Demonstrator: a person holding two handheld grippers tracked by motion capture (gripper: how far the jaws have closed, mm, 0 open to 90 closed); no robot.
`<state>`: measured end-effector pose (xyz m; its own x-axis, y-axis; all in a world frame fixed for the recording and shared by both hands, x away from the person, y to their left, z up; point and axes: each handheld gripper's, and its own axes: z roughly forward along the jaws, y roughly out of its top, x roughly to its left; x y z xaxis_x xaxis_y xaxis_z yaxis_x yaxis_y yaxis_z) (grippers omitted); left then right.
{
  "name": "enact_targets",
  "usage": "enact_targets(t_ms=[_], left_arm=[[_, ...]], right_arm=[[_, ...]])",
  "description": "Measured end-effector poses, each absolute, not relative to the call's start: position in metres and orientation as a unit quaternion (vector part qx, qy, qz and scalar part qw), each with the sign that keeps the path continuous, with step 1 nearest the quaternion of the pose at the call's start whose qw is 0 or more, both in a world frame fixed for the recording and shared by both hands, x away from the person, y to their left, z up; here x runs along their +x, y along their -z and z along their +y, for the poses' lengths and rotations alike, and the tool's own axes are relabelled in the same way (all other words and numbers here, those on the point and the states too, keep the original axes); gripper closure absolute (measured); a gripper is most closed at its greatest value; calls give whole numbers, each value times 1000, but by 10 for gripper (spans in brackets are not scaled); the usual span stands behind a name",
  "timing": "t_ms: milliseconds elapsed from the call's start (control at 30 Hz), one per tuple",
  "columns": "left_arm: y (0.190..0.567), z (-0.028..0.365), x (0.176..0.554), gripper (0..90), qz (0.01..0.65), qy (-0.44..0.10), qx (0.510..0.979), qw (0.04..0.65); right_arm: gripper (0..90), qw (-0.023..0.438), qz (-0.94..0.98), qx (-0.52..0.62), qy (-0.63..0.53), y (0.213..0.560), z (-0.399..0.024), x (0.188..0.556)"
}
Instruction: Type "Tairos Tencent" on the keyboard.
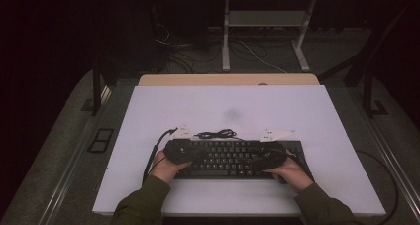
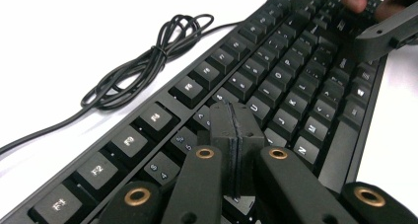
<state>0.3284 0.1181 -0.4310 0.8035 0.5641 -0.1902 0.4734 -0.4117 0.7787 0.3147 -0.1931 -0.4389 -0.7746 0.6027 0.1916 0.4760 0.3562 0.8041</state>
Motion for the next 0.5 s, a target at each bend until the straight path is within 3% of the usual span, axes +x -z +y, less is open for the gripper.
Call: enact_targets(t_ms=[200, 500], left_arm=[[428, 121, 327, 830, 312, -52, 835, 450], [422, 130, 323, 603, 308, -65, 829, 463]], right_arm=[[180, 73, 815, 332, -469, 438, -199, 316], [179, 84, 809, 339, -473, 434, -209, 316]])
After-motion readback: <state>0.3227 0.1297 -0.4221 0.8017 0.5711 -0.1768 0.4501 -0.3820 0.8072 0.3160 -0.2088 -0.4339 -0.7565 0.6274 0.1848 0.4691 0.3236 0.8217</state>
